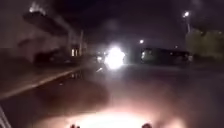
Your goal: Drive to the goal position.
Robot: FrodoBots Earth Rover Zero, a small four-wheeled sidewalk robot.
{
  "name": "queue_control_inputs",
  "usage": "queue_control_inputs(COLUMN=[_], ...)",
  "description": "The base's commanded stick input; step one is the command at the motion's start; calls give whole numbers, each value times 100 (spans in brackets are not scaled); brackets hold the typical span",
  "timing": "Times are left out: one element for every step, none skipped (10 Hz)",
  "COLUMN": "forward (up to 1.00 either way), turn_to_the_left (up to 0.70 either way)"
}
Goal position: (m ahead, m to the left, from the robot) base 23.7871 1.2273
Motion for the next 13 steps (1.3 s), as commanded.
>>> queue_control_inputs(forward=[100,100,100,100,100,100,100,100,100,100,100,100,100], turn_to_the_left=[0,0,0,0,0,0,0,0,0,0,0,0,0])
